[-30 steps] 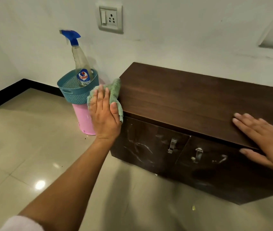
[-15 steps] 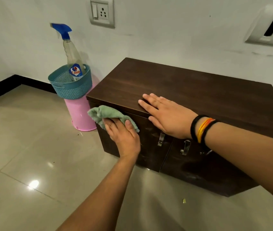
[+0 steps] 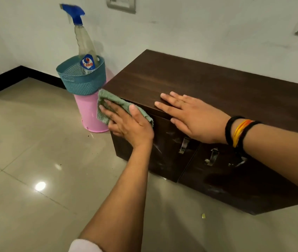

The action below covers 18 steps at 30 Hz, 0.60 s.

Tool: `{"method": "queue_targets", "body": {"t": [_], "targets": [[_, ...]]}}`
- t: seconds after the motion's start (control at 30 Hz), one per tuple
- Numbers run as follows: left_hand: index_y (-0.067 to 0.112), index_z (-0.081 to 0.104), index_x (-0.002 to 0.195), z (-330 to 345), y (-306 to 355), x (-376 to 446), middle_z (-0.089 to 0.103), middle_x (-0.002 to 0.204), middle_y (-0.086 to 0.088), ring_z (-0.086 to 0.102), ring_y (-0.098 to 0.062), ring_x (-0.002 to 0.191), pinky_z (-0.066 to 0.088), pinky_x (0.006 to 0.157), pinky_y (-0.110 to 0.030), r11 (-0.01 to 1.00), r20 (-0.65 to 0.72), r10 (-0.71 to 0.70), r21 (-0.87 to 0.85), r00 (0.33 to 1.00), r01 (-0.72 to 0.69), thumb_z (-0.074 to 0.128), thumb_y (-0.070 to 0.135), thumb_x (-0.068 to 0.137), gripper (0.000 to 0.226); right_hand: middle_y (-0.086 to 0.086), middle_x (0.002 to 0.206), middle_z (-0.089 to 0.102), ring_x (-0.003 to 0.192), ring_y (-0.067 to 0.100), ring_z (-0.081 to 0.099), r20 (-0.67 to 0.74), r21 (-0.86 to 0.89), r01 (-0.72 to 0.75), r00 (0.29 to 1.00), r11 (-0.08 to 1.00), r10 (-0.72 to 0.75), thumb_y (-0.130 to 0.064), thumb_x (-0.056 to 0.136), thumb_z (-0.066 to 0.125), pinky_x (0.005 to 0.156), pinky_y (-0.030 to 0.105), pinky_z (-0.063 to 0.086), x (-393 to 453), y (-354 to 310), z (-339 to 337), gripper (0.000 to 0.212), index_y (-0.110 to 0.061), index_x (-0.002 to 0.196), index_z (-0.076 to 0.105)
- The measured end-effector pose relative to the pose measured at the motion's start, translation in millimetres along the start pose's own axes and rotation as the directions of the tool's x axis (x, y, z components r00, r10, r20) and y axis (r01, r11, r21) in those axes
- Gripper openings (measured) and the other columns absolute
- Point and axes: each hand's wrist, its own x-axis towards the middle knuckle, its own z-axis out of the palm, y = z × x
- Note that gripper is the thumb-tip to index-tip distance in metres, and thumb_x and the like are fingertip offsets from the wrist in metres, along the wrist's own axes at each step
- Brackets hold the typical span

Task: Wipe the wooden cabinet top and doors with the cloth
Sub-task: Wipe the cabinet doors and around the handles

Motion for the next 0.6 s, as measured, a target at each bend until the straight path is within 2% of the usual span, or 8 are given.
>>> {"method": "queue_targets", "body": {"t": [0.13, 0.27, 0.3, 0.4, 0.43, 0.5, 0.57, 0.6], "targets": [[0.021, -0.003, 0.159, 6, -16, -24, -0.006, 0.168, -0.011, 0.008, -0.035, 0.152, 0.010, 0.120, -0.056, 0.998, 0.094, -0.057, -0.033, 0.994, 0.060, 0.008, 0.056, 0.098, 0.072, -0.003, 0.168, 0.000, 0.154, 0.018, -0.001, 0.034, 0.039, 0.060, 0.998, 0.997, -0.062, -0.030, 0.105, 0.032, 0.125, 0.041, 0.008, 16, -8, -3, 0.062, -0.032, 0.159, 0.002], [0.014, -0.002, 0.159, 3, -35, -57, -0.014, 0.167, -0.010, -0.004, -0.030, 0.155, 0.005, 0.122, -0.057, 0.990, 0.245, 0.099, -0.118, 0.965, -0.071, 0.021, 0.055, 0.099, 0.076, -0.006, 0.168, -0.001, 0.154, 0.014, -0.003, 0.015, 0.058, 0.063, 0.998, 0.996, -0.064, -0.032, 0.105, 0.031, 0.125, 0.037, 0.005, 21, -8, -3, 0.060, -0.033, 0.158, 0.002], [0.011, 0.003, 0.159, 2, -33, -51, -0.012, 0.168, -0.010, -0.004, -0.029, 0.155, 0.004, 0.122, -0.055, 0.982, 0.233, 0.144, -0.155, 0.962, -0.109, 0.025, 0.054, 0.099, 0.077, -0.006, 0.168, 0.000, 0.154, 0.013, -0.002, 0.007, 0.060, 0.064, 0.998, 0.996, -0.065, -0.032, 0.105, 0.031, 0.125, 0.036, 0.004, 21, -7, -3, 0.060, -0.033, 0.158, 0.003], [0.011, 0.018, 0.156, 4, -18, -13, 0.004, 0.167, -0.014, 0.006, -0.029, 0.153, 0.001, 0.120, -0.045, 0.963, 0.059, 0.204, -0.191, 0.977, -0.189, 0.032, 0.049, 0.095, 0.074, -0.006, 0.168, 0.002, 0.154, 0.013, 0.000, -0.014, 0.058, 0.081, 0.997, 0.995, -0.081, -0.033, 0.105, 0.031, 0.125, 0.036, 0.005, 23, -6, -1, 0.060, -0.033, 0.159, 0.005], [0.013, 0.016, 0.157, 6, -16, -1, 0.005, 0.168, -0.013, 0.006, -0.028, 0.153, -0.003, 0.119, -0.040, 0.969, 0.016, 0.168, -0.189, 0.986, -0.162, 0.030, 0.050, 0.095, 0.074, -0.006, 0.168, 0.002, 0.154, 0.013, 0.000, -0.009, 0.065, 0.079, 0.997, 0.995, -0.079, -0.034, 0.105, 0.031, 0.125, 0.036, 0.006, 24, -6, 0, 0.060, -0.033, 0.159, 0.005], [0.017, 0.005, 0.159, 11, -22, 4, -0.002, 0.168, -0.009, 0.000, -0.025, 0.154, -0.011, 0.118, -0.034, 0.975, 0.029, 0.018, -0.221, 0.999, -0.011, 0.018, 0.059, 0.096, 0.077, -0.006, 0.168, 0.002, 0.154, 0.013, -0.001, 0.000, 0.078, 0.072, 0.997, 0.994, -0.072, -0.034, 0.105, 0.030, 0.125, 0.036, 0.006, 24, -6, 1, 0.059, -0.033, 0.159, 0.005], [0.022, -0.006, 0.159, 15, -24, -24, -0.012, 0.168, -0.005, -0.005, -0.024, 0.154, -0.009, 0.121, -0.043, 0.951, 0.120, -0.153, -0.253, 0.981, 0.179, 0.005, 0.075, 0.091, 0.087, -0.007, 0.168, 0.002, 0.154, 0.012, -0.001, -0.005, 0.085, 0.079, 0.997, 0.993, -0.079, -0.034, 0.105, 0.029, 0.125, 0.037, 0.006, 23, -4, 1, 0.058, -0.034, 0.159, 0.004], [0.024, -0.010, 0.159, 16, -23, -42, -0.016, 0.168, -0.002, -0.006, -0.024, 0.154, -0.005, 0.122, -0.047, 0.943, 0.170, -0.178, -0.253, 0.969, 0.218, 0.002, 0.077, 0.089, 0.089, -0.007, 0.168, 0.002, 0.154, 0.012, -0.002, -0.003, 0.092, 0.082, 0.997, 0.992, -0.082, -0.035, 0.105, 0.028, 0.125, 0.037, 0.005, 22, -4, -1, 0.058, -0.034, 0.158, 0.004]]}}
